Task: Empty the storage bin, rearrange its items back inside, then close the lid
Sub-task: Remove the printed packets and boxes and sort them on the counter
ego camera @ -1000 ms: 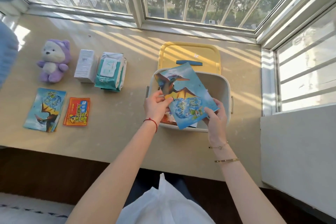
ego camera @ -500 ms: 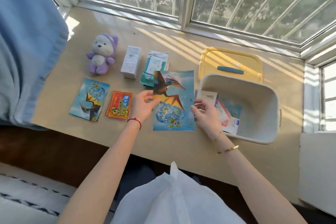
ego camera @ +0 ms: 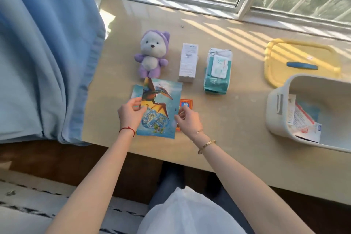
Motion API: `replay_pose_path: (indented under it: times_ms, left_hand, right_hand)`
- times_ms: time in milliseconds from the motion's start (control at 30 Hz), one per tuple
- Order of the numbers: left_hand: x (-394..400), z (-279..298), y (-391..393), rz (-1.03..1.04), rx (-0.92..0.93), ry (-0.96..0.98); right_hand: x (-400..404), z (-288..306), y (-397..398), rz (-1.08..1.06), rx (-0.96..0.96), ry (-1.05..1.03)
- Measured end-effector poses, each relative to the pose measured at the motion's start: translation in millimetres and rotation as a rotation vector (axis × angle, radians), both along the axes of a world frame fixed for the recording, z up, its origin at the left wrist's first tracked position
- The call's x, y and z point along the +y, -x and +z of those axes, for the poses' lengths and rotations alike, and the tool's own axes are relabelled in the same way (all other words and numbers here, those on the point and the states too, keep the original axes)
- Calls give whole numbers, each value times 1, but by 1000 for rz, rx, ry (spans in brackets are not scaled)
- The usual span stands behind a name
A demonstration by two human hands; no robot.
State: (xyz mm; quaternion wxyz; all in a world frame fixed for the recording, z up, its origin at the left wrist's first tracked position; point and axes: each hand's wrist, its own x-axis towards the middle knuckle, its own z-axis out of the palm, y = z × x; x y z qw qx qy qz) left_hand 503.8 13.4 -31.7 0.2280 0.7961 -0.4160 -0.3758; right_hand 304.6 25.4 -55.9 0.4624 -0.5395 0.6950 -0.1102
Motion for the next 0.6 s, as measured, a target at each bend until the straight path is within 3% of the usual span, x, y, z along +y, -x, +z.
replay_pose_path:
  times_ms: [267,600]
  left_hand:
    - [-16,-63,-74,-91,-67,-53]
    - [-15,-106,-94,-259,-223,-104]
  right_hand:
    - [-26,-54,-84,178,130,-42]
    - [-31,-91,-108,263,313,-76]
